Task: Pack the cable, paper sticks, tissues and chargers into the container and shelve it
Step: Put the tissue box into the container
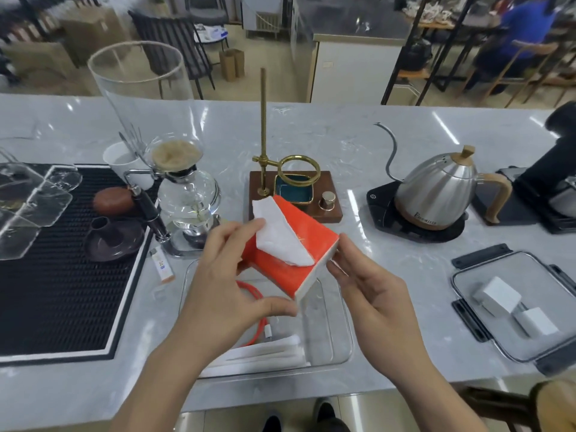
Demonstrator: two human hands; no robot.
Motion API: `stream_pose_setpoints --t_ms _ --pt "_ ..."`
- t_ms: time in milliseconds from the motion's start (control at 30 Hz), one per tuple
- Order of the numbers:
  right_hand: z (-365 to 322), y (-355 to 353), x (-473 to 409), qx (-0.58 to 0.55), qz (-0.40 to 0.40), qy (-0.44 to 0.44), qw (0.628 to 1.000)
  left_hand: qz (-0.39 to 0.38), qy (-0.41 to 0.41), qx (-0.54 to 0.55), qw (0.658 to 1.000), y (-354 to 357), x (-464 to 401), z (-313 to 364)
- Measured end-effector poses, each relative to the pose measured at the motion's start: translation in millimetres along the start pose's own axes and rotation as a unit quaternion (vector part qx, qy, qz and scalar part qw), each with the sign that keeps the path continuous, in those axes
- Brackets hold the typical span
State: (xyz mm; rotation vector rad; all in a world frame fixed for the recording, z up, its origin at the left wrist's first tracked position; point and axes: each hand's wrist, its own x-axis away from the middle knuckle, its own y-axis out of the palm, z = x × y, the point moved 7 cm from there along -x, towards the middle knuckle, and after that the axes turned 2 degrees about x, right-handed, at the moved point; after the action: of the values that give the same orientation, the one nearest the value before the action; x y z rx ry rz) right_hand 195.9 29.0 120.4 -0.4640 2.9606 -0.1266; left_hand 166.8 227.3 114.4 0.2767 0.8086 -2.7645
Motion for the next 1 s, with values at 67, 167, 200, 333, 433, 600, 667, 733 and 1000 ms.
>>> stream_pose_setpoints --t_ms 67,167,200,333,433,600,667,733,1000 --pt "-3 6 2 0.02 -0.049 0.005 0.999 0.013 -0.002 0.056 0.998 0 4 -9" --pt "1 15 7 0.091 -0.115 0.028 0.989 0.03 -0.008 0.085 0.996 0 13 -18" --pt "4 16 8 0.115 -0.119 0.039 0.985 0.027 -0.012 0.087 0.996 1 16 -21" --pt "11 12 6 0.207 -0.079 0.067 0.973 0.0 -0.044 0.092 0.995 7 20 -35" --pt "11 11 6 0.273 -0.071 0.072 0.957 -0.027 -0.078 0.091 0.992 17 21 -45" --pt "14 11 7 0.34 -0.073 0.064 0.935 -0.072 -0.115 0.084 0.987 34 21 -56" --pt "18 13 7 0.358 -0.073 0.048 0.93 -0.082 -0.131 0.087 0.984 39 20 -61" --pt "24 15 7 0.376 -0.076 0.052 0.922 -0.091 -0.146 0.088 0.981 45 21 -67" --pt "42 20 1 0.38 -0.088 0.067 0.918 -0.118 -0.15 0.044 0.981 59 15 -84"
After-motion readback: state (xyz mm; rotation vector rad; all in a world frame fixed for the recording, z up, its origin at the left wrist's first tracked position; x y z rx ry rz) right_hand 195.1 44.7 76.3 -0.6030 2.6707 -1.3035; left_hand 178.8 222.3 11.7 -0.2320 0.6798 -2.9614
